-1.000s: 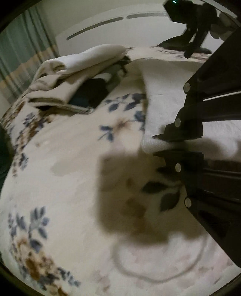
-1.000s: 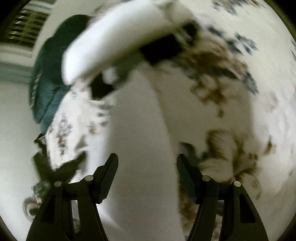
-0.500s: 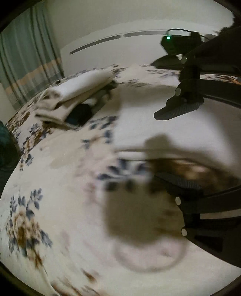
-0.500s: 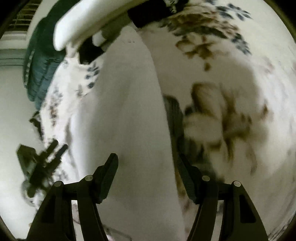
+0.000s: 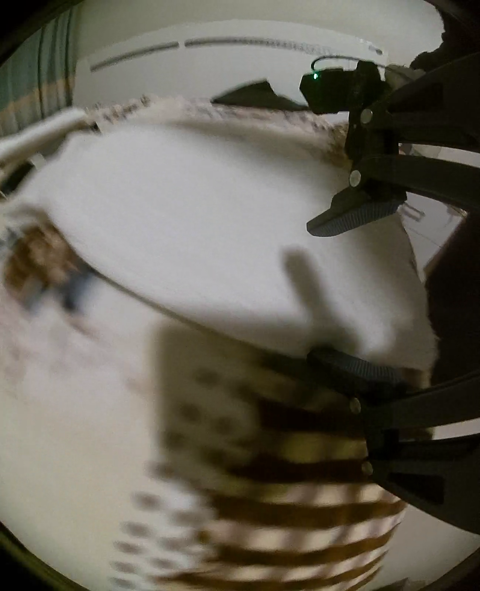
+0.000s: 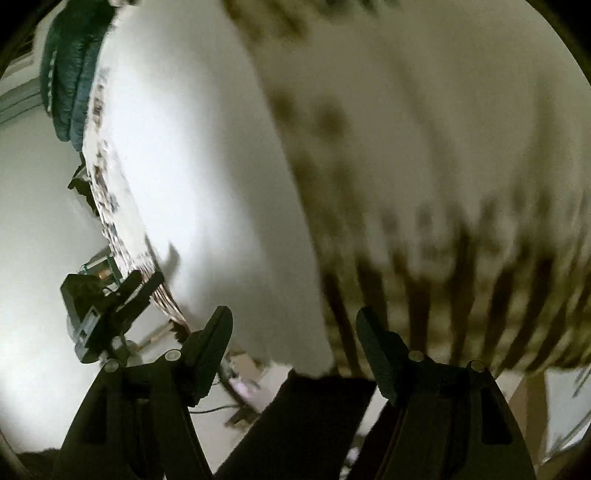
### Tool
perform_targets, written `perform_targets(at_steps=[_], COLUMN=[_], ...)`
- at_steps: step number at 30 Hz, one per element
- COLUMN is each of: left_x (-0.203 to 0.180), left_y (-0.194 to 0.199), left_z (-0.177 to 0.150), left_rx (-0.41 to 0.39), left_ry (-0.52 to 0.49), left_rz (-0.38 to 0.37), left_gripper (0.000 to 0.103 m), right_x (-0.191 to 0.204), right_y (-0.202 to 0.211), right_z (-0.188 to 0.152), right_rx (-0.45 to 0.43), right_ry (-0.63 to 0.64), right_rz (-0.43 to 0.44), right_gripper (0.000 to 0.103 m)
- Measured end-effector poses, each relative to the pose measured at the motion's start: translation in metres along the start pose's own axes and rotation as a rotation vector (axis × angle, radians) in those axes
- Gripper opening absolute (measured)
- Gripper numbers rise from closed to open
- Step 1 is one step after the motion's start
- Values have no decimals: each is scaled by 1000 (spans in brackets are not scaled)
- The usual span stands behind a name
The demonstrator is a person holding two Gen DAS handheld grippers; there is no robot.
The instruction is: Fold small clothes
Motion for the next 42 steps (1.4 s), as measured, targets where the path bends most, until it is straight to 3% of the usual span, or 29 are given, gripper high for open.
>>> perform_targets(at_steps=[3, 7, 10, 11, 14, 17, 22, 26, 29, 34, 39, 42], left_x=[12, 3, -3, -4, -11, -16, -57, -106, -141, -166, -171, -165], left_y=[-19, -21, -22, -20, -5, 15, 57, 78, 83, 71, 45, 32], left_z=[-21, -37, -42, -43, -46, -48, -32, 14, 75, 176, 263, 298], left_rx=[39, 6, -12, -28, -72, -102, -178, -247, -299, -327, -301, -264], left_ry=[30, 2, -1, 4, 29, 46, 15, -41, -101, -126, -106, -57], left_rz=[-23, -55, -58, -59, -89, -128, -217, -291, -311, -304, -316, -309], left_gripper=[60, 58, 11, 10, 10, 10, 10, 10, 10, 10, 11, 24], right_x=[-15, -13, -10, -9, -2, 6, 34, 65, 85, 121, 160, 175], right_y=[-36, -75, -91, -93, -100, -82, -36, 26, 72, 125, 156, 159], right_z=[-22, -31, -33, -34, -37, -47, -56, -36, -3, 90, 196, 254], right_rx=[33, 53, 34, 24, 8, -41, -112, -212, -285, -393, -471, -481], right_ry=[-37, -84, -110, -123, -133, -94, -40, 13, 50, 71, 59, 29], right_rz=[57, 150, 222, 244, 266, 278, 333, 360, 368, 341, 281, 254], right_gripper=[71, 71, 71, 66, 19, 16, 14, 14, 14, 14, 14, 14])
Point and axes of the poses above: each gripper's, at about its wrist camera, not at the fingertips, and y roughly against the way its jaws point, x to its left, z to its top, the point moved 3 cm from there along -y, roughly the way its jaws point, and after that the axes turned 5 degrees about -z, right-handed, at the moved point
